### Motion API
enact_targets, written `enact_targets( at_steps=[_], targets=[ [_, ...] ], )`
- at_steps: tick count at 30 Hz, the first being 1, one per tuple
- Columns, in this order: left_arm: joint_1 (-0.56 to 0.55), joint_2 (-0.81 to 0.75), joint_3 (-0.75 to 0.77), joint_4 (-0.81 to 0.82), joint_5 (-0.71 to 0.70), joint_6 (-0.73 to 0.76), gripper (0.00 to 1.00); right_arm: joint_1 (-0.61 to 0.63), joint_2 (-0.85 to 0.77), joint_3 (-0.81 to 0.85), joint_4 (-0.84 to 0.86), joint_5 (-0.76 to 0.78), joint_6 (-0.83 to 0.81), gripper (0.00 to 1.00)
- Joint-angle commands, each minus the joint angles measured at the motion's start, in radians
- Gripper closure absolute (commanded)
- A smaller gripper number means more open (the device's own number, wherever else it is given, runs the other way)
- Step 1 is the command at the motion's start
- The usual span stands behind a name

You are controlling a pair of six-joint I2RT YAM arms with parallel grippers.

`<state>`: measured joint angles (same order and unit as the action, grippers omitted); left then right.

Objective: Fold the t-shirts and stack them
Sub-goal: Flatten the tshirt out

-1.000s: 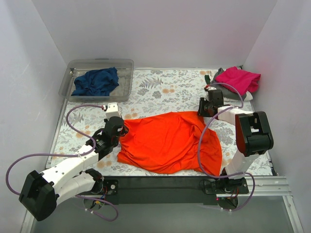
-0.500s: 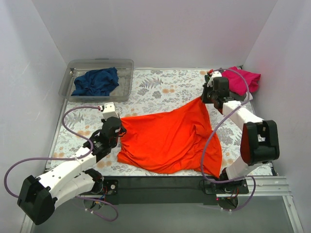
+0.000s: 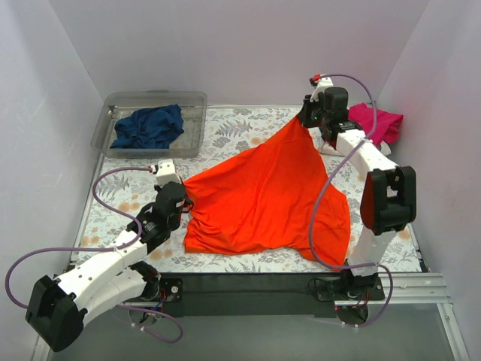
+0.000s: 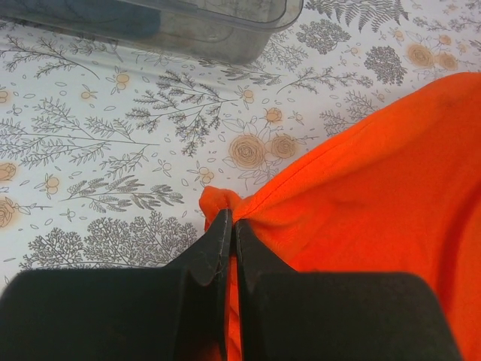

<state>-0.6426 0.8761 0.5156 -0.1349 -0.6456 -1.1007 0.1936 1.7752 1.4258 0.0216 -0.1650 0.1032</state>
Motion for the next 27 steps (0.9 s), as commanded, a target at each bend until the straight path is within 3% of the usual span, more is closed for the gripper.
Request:
enact_targets(
  at_steps=[1,5,11,14,20,22,24,27],
  targets=[
    [0.009,-0.025,-0.012,-0.014,-0.042,-0.010,1.00,0.062,0.088,0.114,0.014,-0.030,-0.016,0.99],
    [0.009,-0.040,-0.015,-0.031,-0.048,-0.022,1.00,0.113,0.129,0.118,-0.060,0.074,-0.005,0.99],
    [0.009,-0.029,-0.012,-0.025,-0.029,-0.021,1.00,0.135,-0.073,-0.213,-0.074,0.241,0.024,0.99],
    [0.009,-0.017,-0.014,-0.015,-0.017,-0.021,1.00,0.147,-0.202,-0.373,-0.100,0.266,0.030,0.99],
    [0.009,0.009,-0.009,-0.008,0.000,-0.018,1.00,0.198,-0.287,-0.479,-0.255,0.248,0.006,0.99],
    [0.009,0.014,-0.009,-0.008,0.006,-0.018,1.00,0.199,-0.295,-0.484,-0.282,0.205,0.003,0.89],
    [0.009,0.012,-0.008,-0.008,0.004,-0.018,1.00,0.201,-0.313,-0.476,-0.305,0.173,0.003,0.64],
    [0.009,0.017,-0.008,-0.005,0.004,-0.014,1.00,0.201,-0.344,-0.432,-0.308,0.197,0.003,0.44]
  ],
)
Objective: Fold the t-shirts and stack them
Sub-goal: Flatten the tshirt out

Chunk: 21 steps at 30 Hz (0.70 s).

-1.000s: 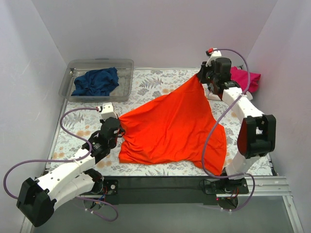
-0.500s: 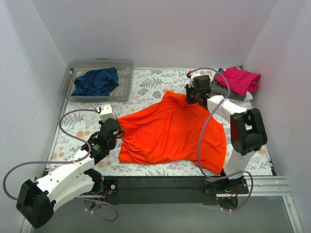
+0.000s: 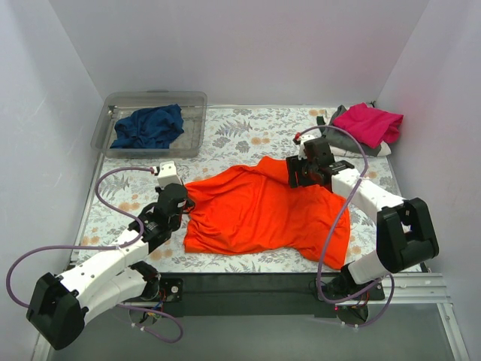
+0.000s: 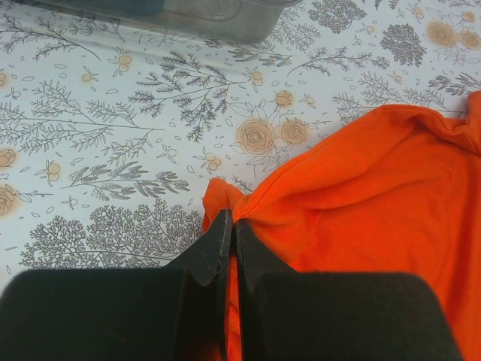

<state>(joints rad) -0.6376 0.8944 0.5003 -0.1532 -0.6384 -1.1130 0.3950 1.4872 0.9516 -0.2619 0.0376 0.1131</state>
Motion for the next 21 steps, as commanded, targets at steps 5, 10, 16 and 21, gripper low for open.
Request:
enact_targets(
  at_steps=[5,10,16,21],
  targets=[
    [0.004,0.006,0.006,0.015,-0.004,-0.004,1.00,-0.010,-0.006,0.137,0.003,0.035,-0.009,0.37],
    [0.004,0.012,0.006,0.018,-0.006,-0.002,1.00,-0.028,0.102,0.209,0.049,0.038,0.005,0.48],
    [0.004,0.009,0.004,0.021,0.002,-0.002,1.00,-0.074,0.220,0.260,0.076,0.027,0.007,0.52],
    [0.004,0.015,0.003,0.023,0.003,-0.002,1.00,-0.087,0.281,0.260,0.081,-0.021,0.008,0.52]
  ],
)
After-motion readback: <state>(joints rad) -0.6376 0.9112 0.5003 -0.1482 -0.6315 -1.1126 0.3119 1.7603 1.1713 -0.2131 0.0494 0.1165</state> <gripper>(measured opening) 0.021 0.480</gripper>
